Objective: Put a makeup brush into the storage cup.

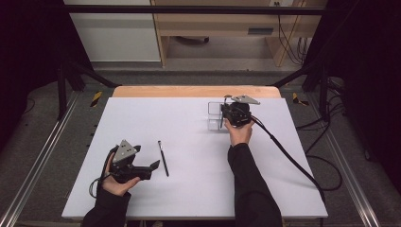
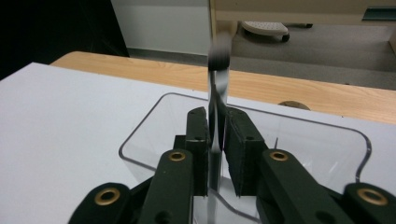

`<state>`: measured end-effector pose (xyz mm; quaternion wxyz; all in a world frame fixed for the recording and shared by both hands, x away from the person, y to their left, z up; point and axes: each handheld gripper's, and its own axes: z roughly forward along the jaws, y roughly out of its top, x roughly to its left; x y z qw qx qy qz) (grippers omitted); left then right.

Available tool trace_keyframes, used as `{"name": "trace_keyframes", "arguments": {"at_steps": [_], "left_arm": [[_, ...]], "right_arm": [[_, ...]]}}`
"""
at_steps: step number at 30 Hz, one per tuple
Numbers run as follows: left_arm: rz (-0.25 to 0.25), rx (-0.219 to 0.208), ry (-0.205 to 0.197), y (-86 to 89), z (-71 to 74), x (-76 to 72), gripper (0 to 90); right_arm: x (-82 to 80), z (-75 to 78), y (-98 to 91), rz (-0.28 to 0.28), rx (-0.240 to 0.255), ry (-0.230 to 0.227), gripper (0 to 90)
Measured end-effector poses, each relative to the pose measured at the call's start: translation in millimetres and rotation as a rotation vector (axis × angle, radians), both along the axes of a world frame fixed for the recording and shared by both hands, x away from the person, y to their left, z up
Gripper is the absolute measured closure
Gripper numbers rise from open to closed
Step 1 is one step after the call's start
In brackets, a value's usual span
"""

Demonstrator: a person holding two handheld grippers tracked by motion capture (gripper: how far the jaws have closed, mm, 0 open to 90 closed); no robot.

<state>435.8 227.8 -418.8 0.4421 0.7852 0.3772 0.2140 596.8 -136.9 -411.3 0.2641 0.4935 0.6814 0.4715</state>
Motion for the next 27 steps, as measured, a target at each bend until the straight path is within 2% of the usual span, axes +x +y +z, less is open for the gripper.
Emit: {"name": "trace_keyframes", "arguments": {"at_steps": [5,19,27], "left_arm": [[-0.001,0.005,0.001,-1.0,-0.5,0.0,9.0],[0.004,0.008,0.000,-1.5,-1.4,0.1,9.0],[0.007,0.006,-0.001,-2.1,-1.6,-0.1,9.0]], "right_arm": [[-5.7,1.7,-2.6,0.010,-0.005,0.007,71.8],[-46.7,12.0,-11.0,0.133,0.020,-0.038,46.2],[-69.4,19.1,-18.0,0.182,0.035,-0.063,35.9]]}}
